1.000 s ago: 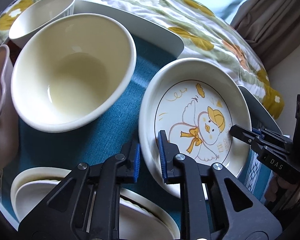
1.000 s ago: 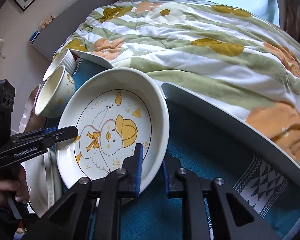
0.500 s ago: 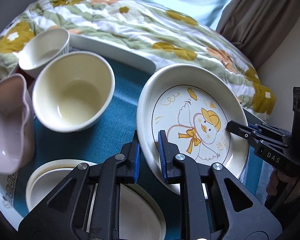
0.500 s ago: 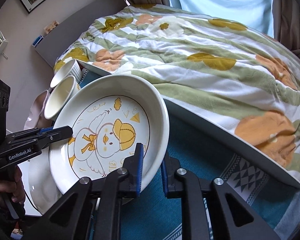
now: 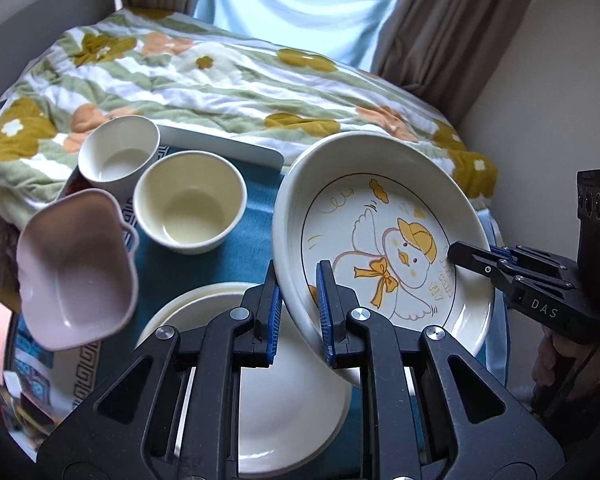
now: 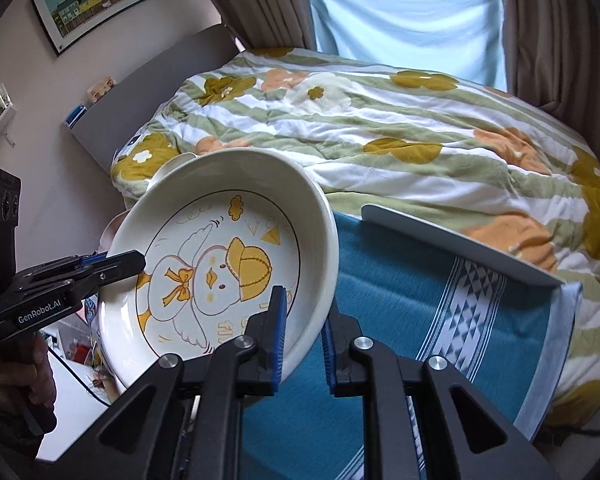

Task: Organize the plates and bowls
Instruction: 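Carry the duck-print plate onto the white plate with both grippers, then open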

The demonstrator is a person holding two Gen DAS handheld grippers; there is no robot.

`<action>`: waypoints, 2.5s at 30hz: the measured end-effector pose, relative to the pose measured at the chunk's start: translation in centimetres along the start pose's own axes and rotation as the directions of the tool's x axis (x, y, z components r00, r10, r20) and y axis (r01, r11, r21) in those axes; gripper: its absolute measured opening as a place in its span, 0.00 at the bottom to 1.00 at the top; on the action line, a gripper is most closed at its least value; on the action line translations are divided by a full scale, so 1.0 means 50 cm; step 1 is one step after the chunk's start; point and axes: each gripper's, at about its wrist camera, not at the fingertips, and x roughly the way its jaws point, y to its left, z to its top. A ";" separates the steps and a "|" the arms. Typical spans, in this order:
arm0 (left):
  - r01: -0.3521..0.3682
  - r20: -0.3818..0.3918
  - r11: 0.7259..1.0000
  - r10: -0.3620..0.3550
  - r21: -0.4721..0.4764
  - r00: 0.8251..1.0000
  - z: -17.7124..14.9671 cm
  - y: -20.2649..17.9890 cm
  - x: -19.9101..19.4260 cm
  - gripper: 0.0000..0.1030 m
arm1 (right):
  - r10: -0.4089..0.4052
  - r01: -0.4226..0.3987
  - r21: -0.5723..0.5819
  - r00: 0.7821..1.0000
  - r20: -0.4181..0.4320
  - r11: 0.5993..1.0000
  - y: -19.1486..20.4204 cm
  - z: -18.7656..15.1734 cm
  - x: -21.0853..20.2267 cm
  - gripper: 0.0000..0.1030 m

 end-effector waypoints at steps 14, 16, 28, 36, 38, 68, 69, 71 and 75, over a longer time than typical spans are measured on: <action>0.070 -0.161 0.985 -0.044 0.158 0.986 -0.151 0.135 -0.003 0.14 | -0.115 0.121 0.232 0.993 -0.037 0.965 0.162 -0.196 0.040 0.15; 0.070 -0.179 0.985 -0.041 0.158 0.983 -0.167 0.147 0.016 0.14 | -0.123 0.131 0.241 0.991 -0.048 0.962 0.167 -0.216 0.056 0.15; 0.089 -0.213 0.985 -0.055 0.150 0.975 -0.177 0.184 0.086 0.15 | -0.203 0.210 0.219 0.978 -0.052 0.953 0.194 -0.240 0.104 0.15; 0.031 -0.207 0.972 0.018 0.233 0.978 -0.186 0.168 0.094 0.15 | -0.233 0.240 0.202 0.971 -0.060 0.950 0.208 -0.237 0.105 0.15; 0.004 -0.192 0.965 0.048 0.262 0.980 -0.186 0.165 0.092 0.15 | -0.237 0.245 0.196 0.969 -0.064 0.950 0.210 -0.236 0.108 0.15; -0.256 -0.016 0.830 0.303 0.495 0.953 -0.202 0.110 0.074 0.15 | -0.330 0.340 0.112 0.939 -0.101 0.934 0.244 -0.223 0.139 0.15; -0.254 -0.020 0.832 0.302 0.494 0.953 -0.202 0.112 0.075 0.15 | -0.333 0.343 0.107 0.937 -0.101 0.933 0.245 -0.223 0.140 0.15; -0.254 -0.022 0.832 0.304 0.493 0.953 -0.204 0.112 0.075 0.15 | -0.334 0.344 0.104 0.937 -0.099 0.933 0.247 -0.222 0.141 0.15; -0.243 -0.033 0.853 0.291 0.462 0.956 -0.199 0.117 0.068 0.15 | -0.325 0.335 0.110 0.941 -0.098 0.936 0.246 -0.222 0.138 0.15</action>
